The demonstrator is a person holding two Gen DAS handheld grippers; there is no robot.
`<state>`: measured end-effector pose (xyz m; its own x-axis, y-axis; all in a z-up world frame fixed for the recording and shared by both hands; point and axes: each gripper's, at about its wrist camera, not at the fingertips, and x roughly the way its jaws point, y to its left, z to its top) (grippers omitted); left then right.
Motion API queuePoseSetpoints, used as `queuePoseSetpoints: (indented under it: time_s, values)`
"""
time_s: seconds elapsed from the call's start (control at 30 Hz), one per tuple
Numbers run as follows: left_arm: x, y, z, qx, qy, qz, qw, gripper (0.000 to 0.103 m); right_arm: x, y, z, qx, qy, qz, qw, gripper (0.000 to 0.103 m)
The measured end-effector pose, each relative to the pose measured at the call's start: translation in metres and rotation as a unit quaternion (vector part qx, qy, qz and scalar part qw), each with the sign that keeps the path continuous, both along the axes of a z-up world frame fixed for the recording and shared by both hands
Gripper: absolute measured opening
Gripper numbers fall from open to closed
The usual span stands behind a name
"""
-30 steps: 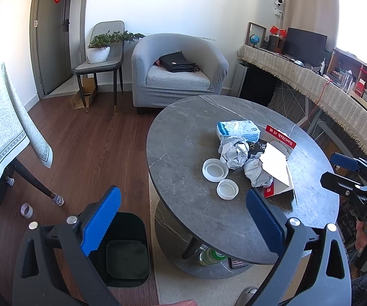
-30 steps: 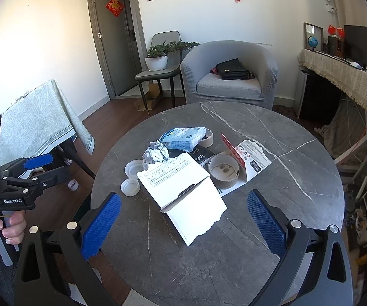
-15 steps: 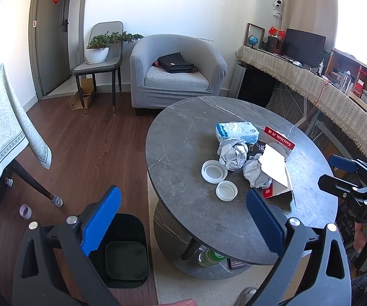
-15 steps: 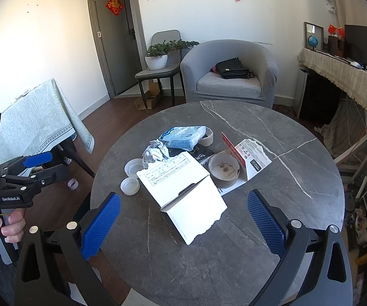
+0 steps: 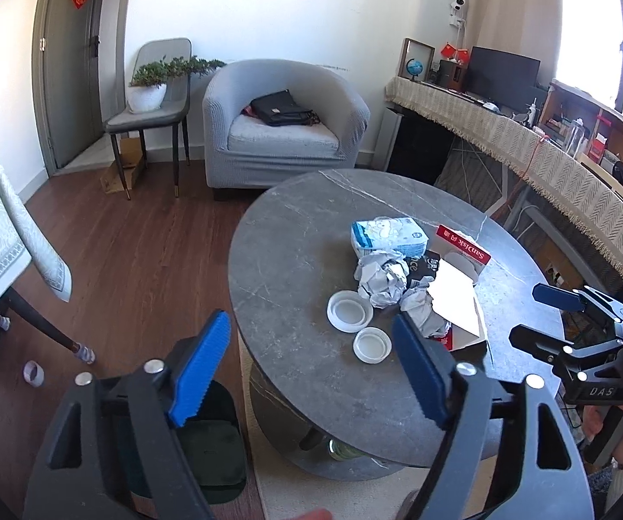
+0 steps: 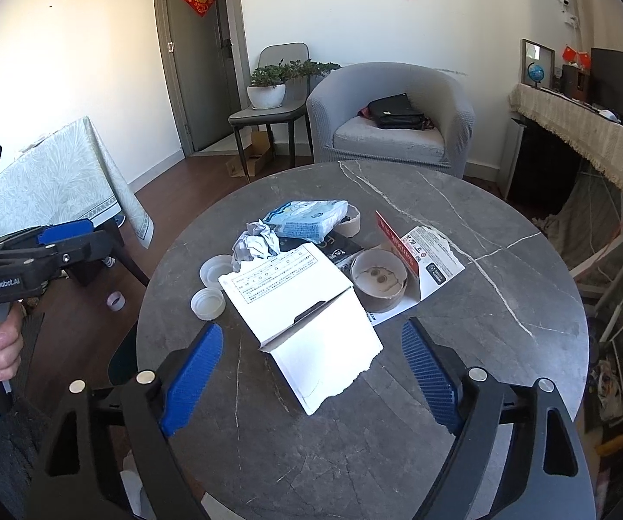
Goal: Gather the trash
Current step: 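Grasp the red SanDisk card with the left gripper while the right grasps torn white cardboard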
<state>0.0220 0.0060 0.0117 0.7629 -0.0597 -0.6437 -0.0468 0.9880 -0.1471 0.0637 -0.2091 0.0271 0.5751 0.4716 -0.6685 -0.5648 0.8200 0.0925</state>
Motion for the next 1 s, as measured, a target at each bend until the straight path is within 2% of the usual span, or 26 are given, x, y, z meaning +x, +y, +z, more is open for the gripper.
queuePoseSetpoints:
  time_s: [0.07, 0.27, 0.4, 0.5, 0.7, 0.83, 1.0]
  values:
    - [0.003, -0.002, -0.002, -0.016, 0.004, -0.01, 0.9998, 0.074, 0.0, -0.004, -0.001, -0.002, 0.001, -0.001, 1.0, 0.084]
    - [0.011, -0.027, -0.009, -0.08, 0.02, -0.072, 0.994, 0.05, -0.002, -0.02, -0.004, -0.008, 0.002, -0.004, 1.0, 0.074]
    - [0.02, -0.047, -0.014, -0.133, 0.037, -0.107, 0.9846, 0.041, -0.001, -0.032, -0.005, -0.011, 0.003, -0.01, 1.0, 0.067]
    - [0.027, -0.064, -0.02, -0.166, 0.052, -0.127, 0.9764, 0.039, 0.0, -0.039, -0.004, -0.008, 0.002, -0.014, 1.0, 0.064]
    - [0.038, -0.074, -0.034, -0.21, 0.081, -0.122, 0.9667, 0.034, 0.003, -0.053, -0.002, -0.004, -0.003, -0.026, 1.0, 0.063]
    - [0.048, -0.066, -0.044, -0.262, 0.1, -0.1, 0.9547, 0.031, 0.011, -0.058, -0.001, -0.002, -0.006, -0.034, 0.999, 0.061]
    - [0.057, -0.059, -0.049, -0.296, 0.105, -0.078, 0.9464, 0.03, 0.024, -0.053, 0.007, -0.008, -0.019, -0.028, 0.999, 0.06]
